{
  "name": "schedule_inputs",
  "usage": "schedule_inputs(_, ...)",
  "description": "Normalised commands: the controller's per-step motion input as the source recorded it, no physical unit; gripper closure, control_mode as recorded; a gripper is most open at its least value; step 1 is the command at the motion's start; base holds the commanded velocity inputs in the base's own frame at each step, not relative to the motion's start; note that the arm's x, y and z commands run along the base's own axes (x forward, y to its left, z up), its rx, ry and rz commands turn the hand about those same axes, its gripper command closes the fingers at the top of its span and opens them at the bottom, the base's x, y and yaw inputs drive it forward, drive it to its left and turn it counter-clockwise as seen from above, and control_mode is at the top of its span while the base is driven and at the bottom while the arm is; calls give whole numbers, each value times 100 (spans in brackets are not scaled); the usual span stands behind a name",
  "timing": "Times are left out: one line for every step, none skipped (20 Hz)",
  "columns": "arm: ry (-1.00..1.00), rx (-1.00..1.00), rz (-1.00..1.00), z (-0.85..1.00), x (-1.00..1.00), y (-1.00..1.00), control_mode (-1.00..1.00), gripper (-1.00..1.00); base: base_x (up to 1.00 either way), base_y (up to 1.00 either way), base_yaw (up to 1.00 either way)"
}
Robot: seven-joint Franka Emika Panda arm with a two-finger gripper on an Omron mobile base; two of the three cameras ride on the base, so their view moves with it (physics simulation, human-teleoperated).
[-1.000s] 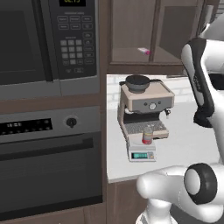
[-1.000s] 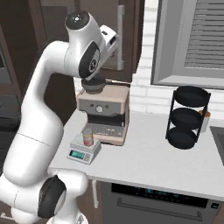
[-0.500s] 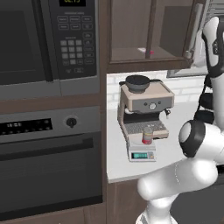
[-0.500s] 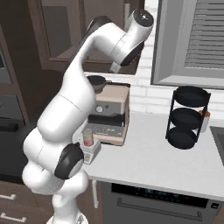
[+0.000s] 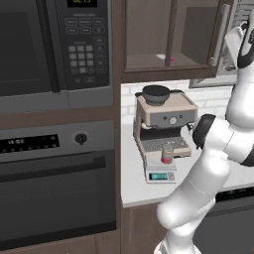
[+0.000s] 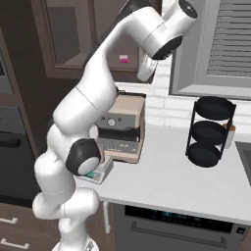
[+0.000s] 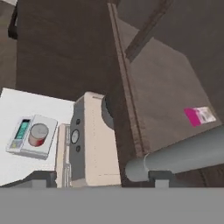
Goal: Pick the canned food and place it on the digital scale for weighing, and close the cabinet.
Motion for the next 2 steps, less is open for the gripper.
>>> schedule_inputs(-71, -32, -17, -100, 5, 25, -100, -100, 0, 0, 0)
schedule_inputs(-81, -39, -26, -99, 0, 29, -100, -100, 0, 0, 0)
